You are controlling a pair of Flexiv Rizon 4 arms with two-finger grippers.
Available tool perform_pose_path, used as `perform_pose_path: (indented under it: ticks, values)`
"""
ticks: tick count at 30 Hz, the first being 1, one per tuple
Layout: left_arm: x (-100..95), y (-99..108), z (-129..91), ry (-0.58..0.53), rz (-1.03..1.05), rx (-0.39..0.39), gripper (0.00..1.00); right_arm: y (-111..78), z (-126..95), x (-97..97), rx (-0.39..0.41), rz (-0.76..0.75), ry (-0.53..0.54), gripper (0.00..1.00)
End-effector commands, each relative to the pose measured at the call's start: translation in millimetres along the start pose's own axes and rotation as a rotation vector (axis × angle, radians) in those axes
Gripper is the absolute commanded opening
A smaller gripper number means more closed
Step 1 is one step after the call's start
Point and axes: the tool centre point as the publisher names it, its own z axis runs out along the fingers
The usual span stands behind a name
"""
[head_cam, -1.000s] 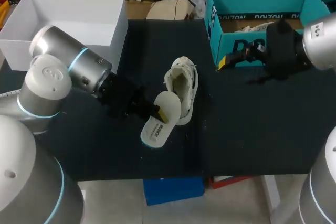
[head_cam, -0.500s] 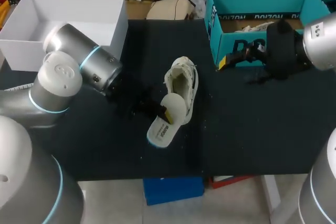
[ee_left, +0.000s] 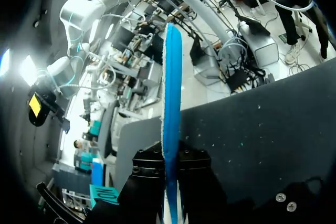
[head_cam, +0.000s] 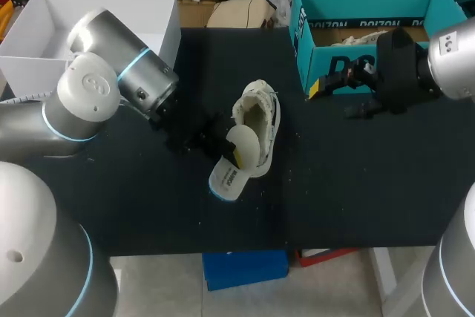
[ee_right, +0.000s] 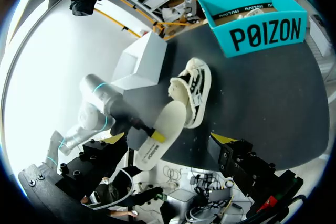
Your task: Take the shoe out of the shoebox, open the shoe tongue, remove and reinsert the insole, then place the shoe into the shoebox
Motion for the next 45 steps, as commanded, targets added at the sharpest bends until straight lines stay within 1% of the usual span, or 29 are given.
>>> perform_pose_path:
  ticks: [1,8,18,34,35,36,37,38,41,42,45]
  values:
    - [-1.5,13.2,1.9,0.055,-0.012,0.023,0.0,-0.4,-0.1,0.2,0.0,0.001,-0.001,1.0]
    - [1.3,34.5,7.3,0.104,-0.027,0.038,0.0,-0.4,-0.1,0.2,0.0,0.001,-0.001,1.0]
    - [-1.1,64.2,17.2,0.113,-0.035,0.049,0.0,-0.4,-0.1,0.2,0.0,0.001,-0.001,1.0]
    - [5.0,120.2,13.6,0.079,-0.052,-0.015,0.0,-0.4,-0.1,0.2,0.0,0.001,-0.001,1.0]
    - [4.2,123.3,13.3,0.068,-0.05,-0.025,0.05,-0.4,-0.1,0.2,0.0,0.001,-0.001,1.0]
    - [3.2,125.6,13.1,0.064,-0.051,-0.028,0.35,-0.4,-0.1,0.2,0.0,0.001,-0.001,1.0]
    - [2.8,126.2,13.1,0.064,-0.051,-0.028,0.77,-0.4,-0.1,0.2,0.0,0.001,-0.001,1.0]
    - [0.8,126.0,12.5,0.057,-0.047,-0.028,0.82,-0.4,-0.1,0.2,0.0,0.001,-0.001,1.0]
    - [-5.4,119.7,7.6,0.042,-0.029,-0.034,0.87,-0.4,-0.1,0.2,0.0,0.001,-0.001,1.0]
    - [-6.6,116.4,5.8,0.043,-0.022,-0.036,0.85,-0.4,-0.1,0.2,0.0,0.001,-0.001,1.0]
    - [-9.6,104.8,-0.4,0.049,-0.002,-0.039,0.74,-0.4,-0.1,0.2,0.0,0.001,-0.001,1.0]
